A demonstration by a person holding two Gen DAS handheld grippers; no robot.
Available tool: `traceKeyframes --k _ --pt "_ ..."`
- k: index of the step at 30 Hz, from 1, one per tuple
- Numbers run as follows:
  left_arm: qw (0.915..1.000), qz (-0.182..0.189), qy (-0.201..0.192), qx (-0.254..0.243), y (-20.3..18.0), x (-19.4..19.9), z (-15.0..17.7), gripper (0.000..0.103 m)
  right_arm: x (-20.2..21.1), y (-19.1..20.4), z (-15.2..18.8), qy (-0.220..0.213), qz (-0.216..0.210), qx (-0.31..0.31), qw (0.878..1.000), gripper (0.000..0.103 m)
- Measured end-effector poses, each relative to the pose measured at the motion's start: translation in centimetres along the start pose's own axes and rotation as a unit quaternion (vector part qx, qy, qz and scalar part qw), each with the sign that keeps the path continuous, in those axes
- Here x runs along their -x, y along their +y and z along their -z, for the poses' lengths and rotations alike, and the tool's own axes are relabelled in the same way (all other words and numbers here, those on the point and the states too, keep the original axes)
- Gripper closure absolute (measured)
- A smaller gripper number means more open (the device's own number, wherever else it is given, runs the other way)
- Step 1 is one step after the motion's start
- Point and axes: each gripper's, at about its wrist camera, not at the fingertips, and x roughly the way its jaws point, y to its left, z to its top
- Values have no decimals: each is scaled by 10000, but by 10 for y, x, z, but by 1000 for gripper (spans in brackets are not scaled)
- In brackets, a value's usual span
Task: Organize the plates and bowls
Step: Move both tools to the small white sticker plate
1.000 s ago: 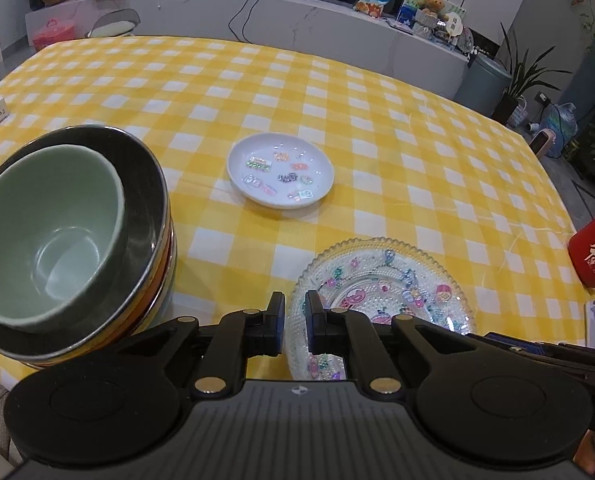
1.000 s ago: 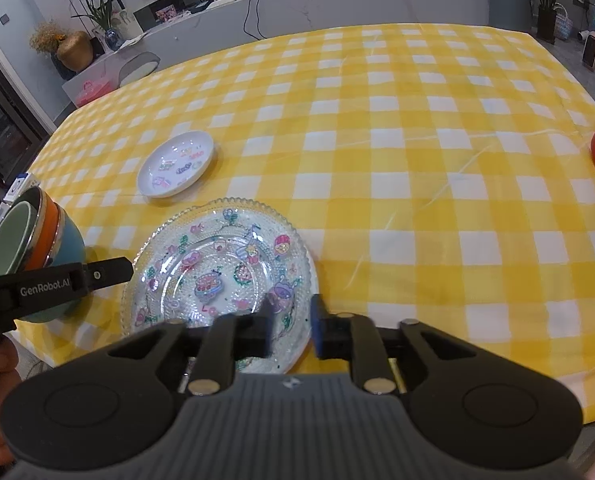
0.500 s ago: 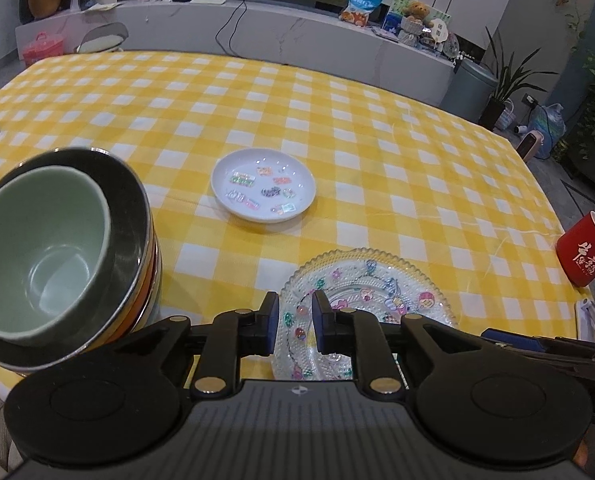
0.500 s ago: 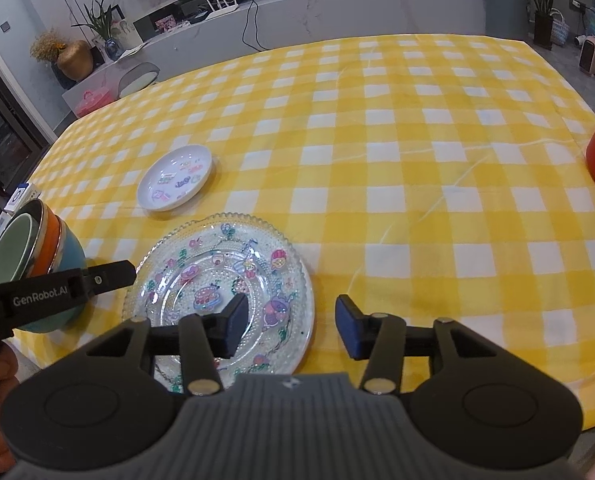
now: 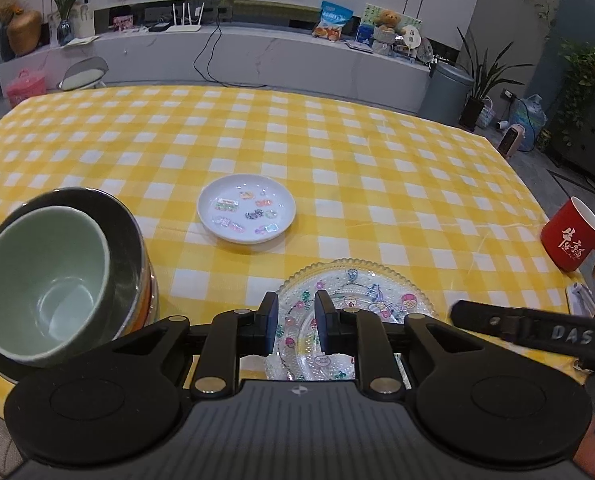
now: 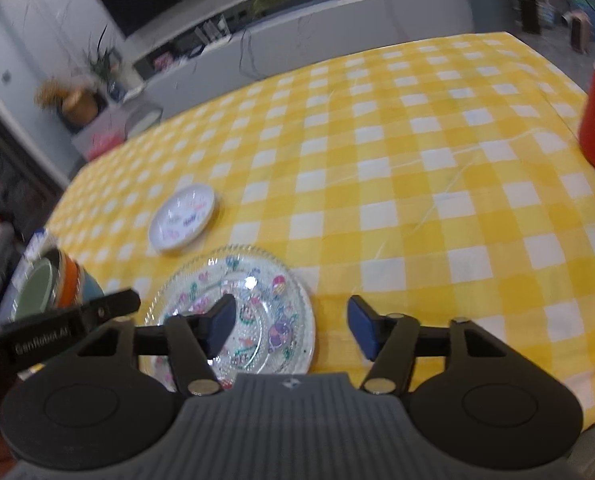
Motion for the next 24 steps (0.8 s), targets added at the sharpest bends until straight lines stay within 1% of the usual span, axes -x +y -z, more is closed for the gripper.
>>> traceKeyframes --k 3,7,9,13,15,17,19,21,24 --pt "10000 -26 -73 -13 5 3 -2 76 6 -9 3 -168 71 -201 9996 40" --pt "9999 54 -88 90 15 5 -6 75 10 -11 3 -372 113 -286 9988 40" --pt "9999 86 -70 133 20 5 -8 75 10 -8 4 -500 107 -301 9982 40" --pt "9995 281 -3 151 26 8 -20 75 7 4 1 -551 135 -239 9981 43" --pt "9992 380 106 84 29 8 -33 75 3 10 -3 -494 94 -267 9984 44" --pt "9991 366 207 -72 31 8 -48 75 -2 18 -7 -410 42 -261 9988 44" --pt "9984 323 434 -169 35 3 -64 75 -12 27 -13 -278 71 -230 9993 45" --pt "9968 404 659 -210 41 -3 -79 75 -22 35 -19 -110 97 -209 9997 46" --pt "9938 407 971 -359 51 -18 -100 75 -39 48 -29 48 14 -187 9998 50"
